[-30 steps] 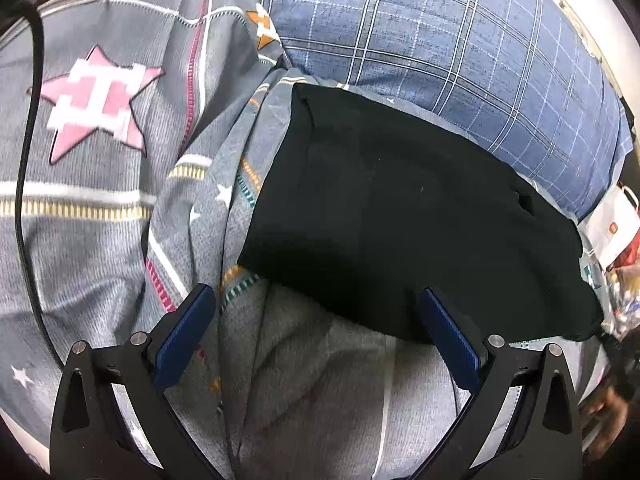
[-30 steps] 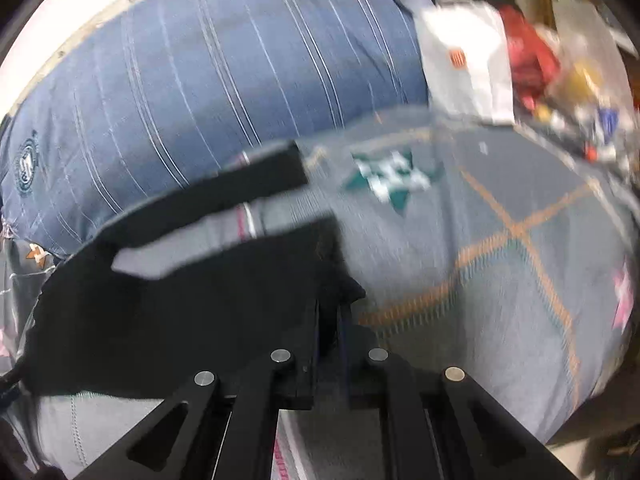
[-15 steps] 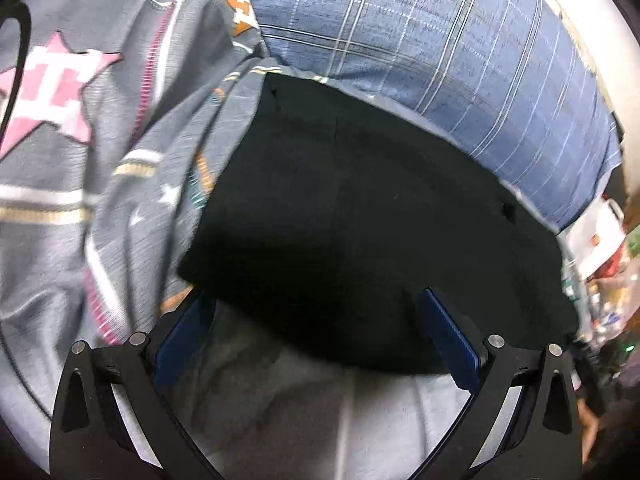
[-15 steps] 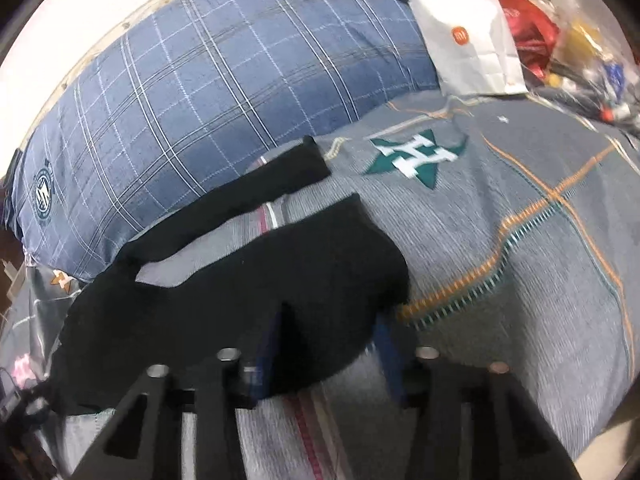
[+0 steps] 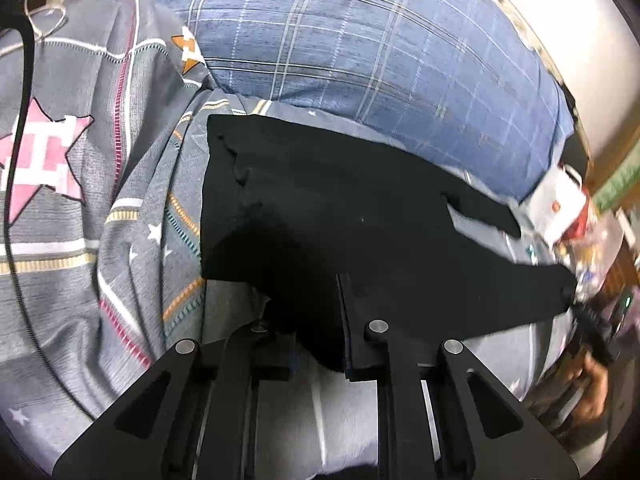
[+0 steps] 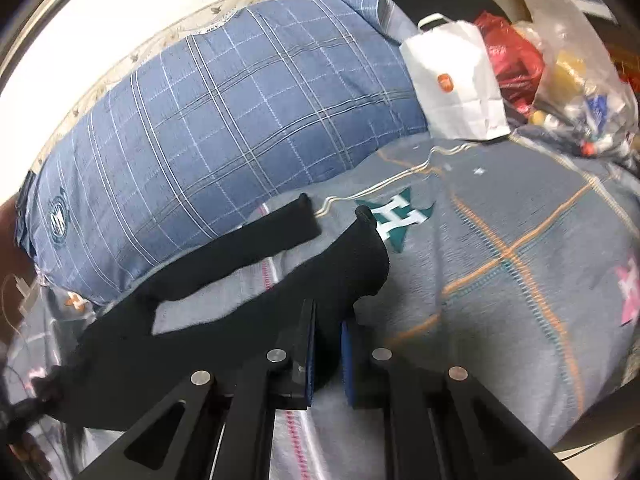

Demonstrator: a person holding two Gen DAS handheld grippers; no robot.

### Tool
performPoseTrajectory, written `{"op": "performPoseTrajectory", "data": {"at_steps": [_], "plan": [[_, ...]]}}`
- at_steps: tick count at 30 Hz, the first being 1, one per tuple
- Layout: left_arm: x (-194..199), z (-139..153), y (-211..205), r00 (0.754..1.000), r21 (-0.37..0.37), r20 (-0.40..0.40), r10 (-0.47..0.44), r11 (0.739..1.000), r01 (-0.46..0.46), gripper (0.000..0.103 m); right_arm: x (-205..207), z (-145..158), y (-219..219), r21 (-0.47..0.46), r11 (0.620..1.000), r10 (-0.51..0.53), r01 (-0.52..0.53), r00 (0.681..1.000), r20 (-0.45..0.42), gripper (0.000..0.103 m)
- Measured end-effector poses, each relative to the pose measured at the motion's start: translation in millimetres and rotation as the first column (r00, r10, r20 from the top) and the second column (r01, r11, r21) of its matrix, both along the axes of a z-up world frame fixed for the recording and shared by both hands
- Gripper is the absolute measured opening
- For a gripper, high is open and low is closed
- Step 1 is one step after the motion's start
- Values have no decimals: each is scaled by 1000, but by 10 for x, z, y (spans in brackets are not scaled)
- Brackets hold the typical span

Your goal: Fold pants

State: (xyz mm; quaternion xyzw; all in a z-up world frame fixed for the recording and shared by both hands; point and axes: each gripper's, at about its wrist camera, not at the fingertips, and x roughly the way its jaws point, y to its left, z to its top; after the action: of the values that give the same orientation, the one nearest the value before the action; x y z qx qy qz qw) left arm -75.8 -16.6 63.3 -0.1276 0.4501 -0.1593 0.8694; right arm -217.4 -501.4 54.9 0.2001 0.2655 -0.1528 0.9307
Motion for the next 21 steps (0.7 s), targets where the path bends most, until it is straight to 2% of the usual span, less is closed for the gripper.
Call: {"op": "performPoseTrajectory", "data": {"at_steps": [2, 3, 5, 6, 7, 8, 9, 12, 15, 18, 20, 21], "plan": [[3, -120, -12, 1000, 39, -20, 7, 999, -6, 15, 33, -78, 1, -29, 1000, -12, 10, 999, -40, 10], [21, -225, 20, 999, 50, -42, 32, 998, -30, 15, 83, -164, -23, -14, 1000, -15, 14, 998, -66, 10], [64, -376, 71, 993, 28, -98, 60, 998, -57, 16, 180, -379, -106, 38, 998, -37, 42, 989, -141, 12], [65, -407, 104, 992, 25, -105, 73, 997, -70, 20, 208, -458, -132, 44, 997, -50, 58, 983, -177, 15], [55, -393, 119, 992, 35, -93, 79, 996, -76, 24, 186, -462, -135, 36, 998, -50, 57, 984, -168, 18], [20, -370, 133, 993, 61, -83, 89, 995, -84, 26, 146, -442, -134, 15, 998, -65, 68, 984, -167, 29], [-7, -333, 157, 993, 78, -76, 94, 993, -88, 29, 102, -397, -129, -33, 995, -100, 95, 979, -180, 34], [-74, -239, 218, 994, 117, -60, 94, 989, -86, 37, -6, -271, -150, -76, 990, -129, 117, 976, -177, 36], [-189, -106, 224, 996, 161, -20, 89, 983, -84, 37, -82, -98, -58, -54, 997, -69, 62, 989, -129, 36], [-259, 36, 159, 996, 211, 38, 76, 974, -82, 37, -7, 42, 189, -65, 997, 29, -36, 995, -100, 36], [-272, 102, 127, 997, 211, 56, 60, 975, -71, 50, 105, 83, 366, -41, 992, 119, -123, 989, -87, 36], [-272, 124, 102, 996, 210, 66, 55, 975, -68, 63, 177, 92, 469, -29, 986, 163, -166, 983, -81, 36]]}}
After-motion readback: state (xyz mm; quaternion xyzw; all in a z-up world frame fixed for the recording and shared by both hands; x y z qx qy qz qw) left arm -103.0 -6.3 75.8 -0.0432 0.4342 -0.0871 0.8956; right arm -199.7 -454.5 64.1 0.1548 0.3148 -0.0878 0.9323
